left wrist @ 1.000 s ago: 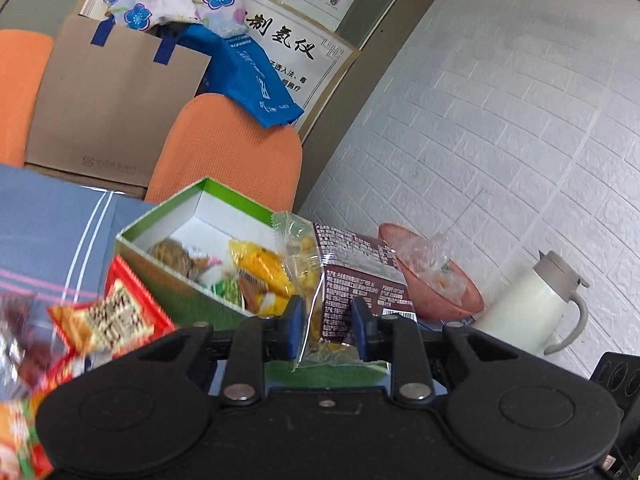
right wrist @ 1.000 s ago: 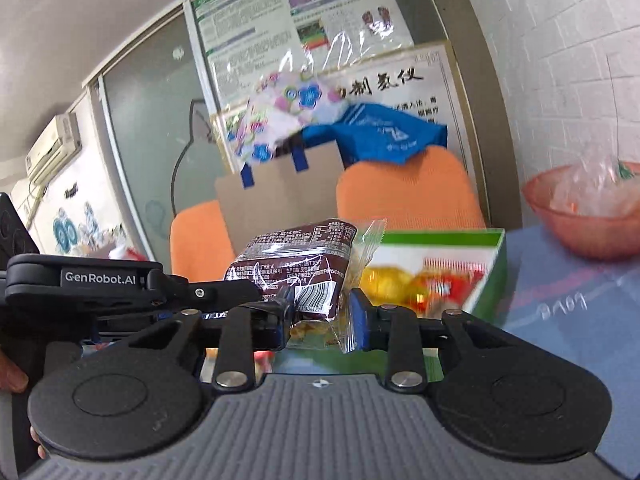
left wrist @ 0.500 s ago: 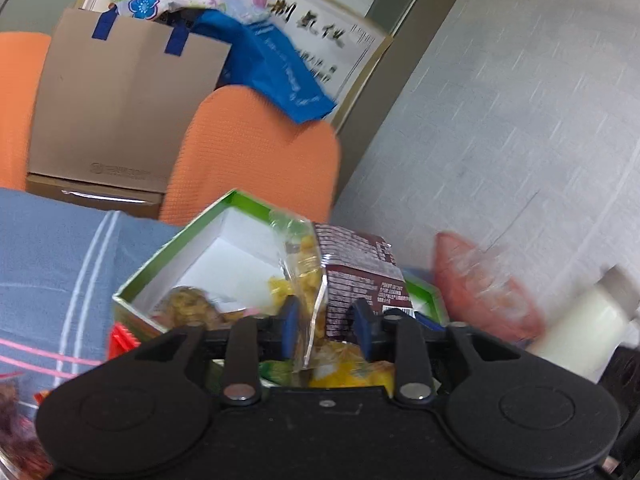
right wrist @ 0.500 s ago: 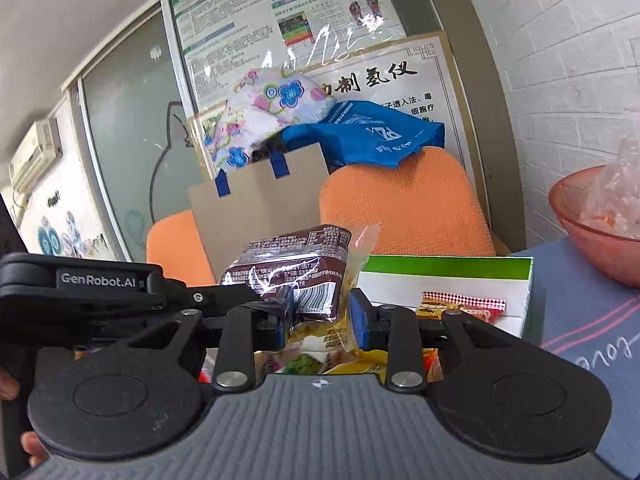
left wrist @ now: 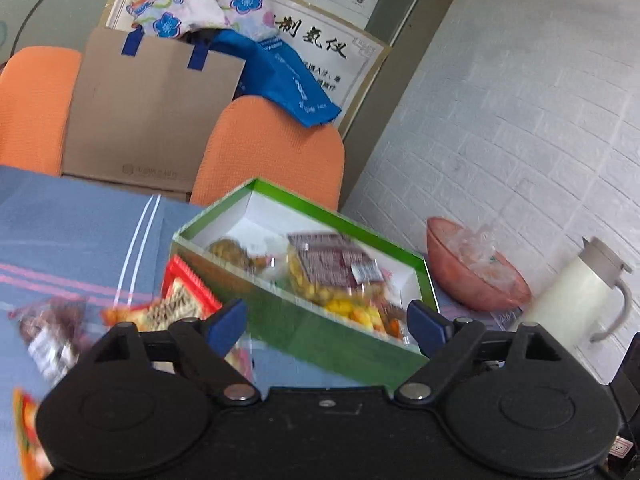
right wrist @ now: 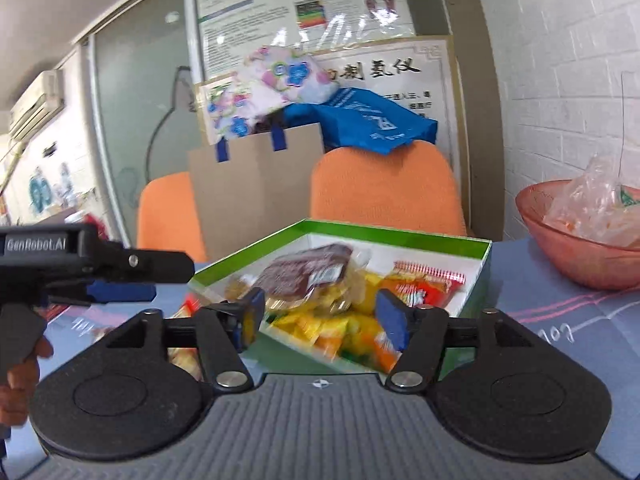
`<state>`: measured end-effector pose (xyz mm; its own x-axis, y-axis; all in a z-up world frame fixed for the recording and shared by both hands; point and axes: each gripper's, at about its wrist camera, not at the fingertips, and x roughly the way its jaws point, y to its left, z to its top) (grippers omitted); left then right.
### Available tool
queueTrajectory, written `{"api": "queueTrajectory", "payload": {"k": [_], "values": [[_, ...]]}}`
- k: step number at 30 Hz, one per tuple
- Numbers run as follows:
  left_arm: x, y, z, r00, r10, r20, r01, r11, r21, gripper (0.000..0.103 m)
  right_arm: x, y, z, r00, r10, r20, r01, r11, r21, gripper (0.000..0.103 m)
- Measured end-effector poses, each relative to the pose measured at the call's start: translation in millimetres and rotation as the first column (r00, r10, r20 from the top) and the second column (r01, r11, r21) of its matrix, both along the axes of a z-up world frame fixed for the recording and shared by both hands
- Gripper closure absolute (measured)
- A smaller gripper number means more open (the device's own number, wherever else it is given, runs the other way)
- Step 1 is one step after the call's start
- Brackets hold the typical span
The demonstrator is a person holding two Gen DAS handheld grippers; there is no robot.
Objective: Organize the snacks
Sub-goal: 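Carry the brown-labelled bag into the green box and open both grippers, then grasp the white "I'm" snack bag with both grippers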
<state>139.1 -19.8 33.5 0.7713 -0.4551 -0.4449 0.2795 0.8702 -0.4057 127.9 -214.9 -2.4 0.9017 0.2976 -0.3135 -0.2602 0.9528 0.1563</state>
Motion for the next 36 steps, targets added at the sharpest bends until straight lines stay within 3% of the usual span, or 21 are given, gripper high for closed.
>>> {"api": "queueTrajectory", "payload": {"k": [7, 13, 16, 18, 25, 29, 31, 33, 34, 36], "values": [[-64, 8, -33, 0.992, -0.067, -0.109, 0.064, 0.997, -0.034, 0.000, -59, -4, -27, 0.989, 0.069, -0.134, -0.061, 0.996, 0.064, 0.000], [-86, 7, -69, 0.965, -0.124, -0.230, 0.108, 0.991, -0.079, 0.000, -85, 7, -50, 0.966, 0.091, -0.242, -0.073, 0.994, 0.084, 0.000], [-85, 7, -75, 0.956, -0.147, -0.252, 0.120, 0.986, -0.118, 0.000, -87, 14, -54, 0.960, 0.123, -0.252, -0.097, 0.989, 0.115, 0.000], [-83, 5, -78, 0.951, -0.165, -0.260, 0.132, 0.981, -0.140, 0.012, -85, 20, -58, 0.953, 0.141, -0.268, -0.110, 0.985, 0.130, 0.004], [-80, 7, -80, 0.950, -0.158, -0.271, 0.116, 0.980, -0.164, 0.014, -87, 21, -61, 0.952, 0.145, -0.272, -0.109, 0.984, 0.142, 0.005], [-76, 4, -82, 0.948, -0.171, -0.268, 0.128, 0.977, -0.170, 0.020, -88, 25, -62, 0.955, 0.144, -0.258, -0.116, 0.986, 0.122, 0.005], [-75, 5, -83, 0.949, -0.171, -0.265, 0.129, 0.978, -0.167, 0.030, -88, 24, -64, 0.957, 0.143, -0.251, -0.118, 0.986, 0.115, 0.011], [-73, 6, -86, 0.948, -0.170, -0.269, 0.127, 0.977, -0.173, 0.046, -87, 25, -65, 0.958, 0.146, -0.245, -0.121, 0.986, 0.117, 0.019], [-73, 6, -88, 0.948, -0.167, -0.270, 0.121, 0.976, -0.181, 0.046, -87, 26, -66, 0.959, 0.151, -0.239, -0.127, 0.985, 0.114, 0.021], [-73, 4, -87, 0.952, -0.161, -0.260, 0.119, 0.978, -0.171, 0.052, -85, 28, -68, 0.956, 0.176, -0.235, -0.150, 0.981, 0.123, 0.047]]}}
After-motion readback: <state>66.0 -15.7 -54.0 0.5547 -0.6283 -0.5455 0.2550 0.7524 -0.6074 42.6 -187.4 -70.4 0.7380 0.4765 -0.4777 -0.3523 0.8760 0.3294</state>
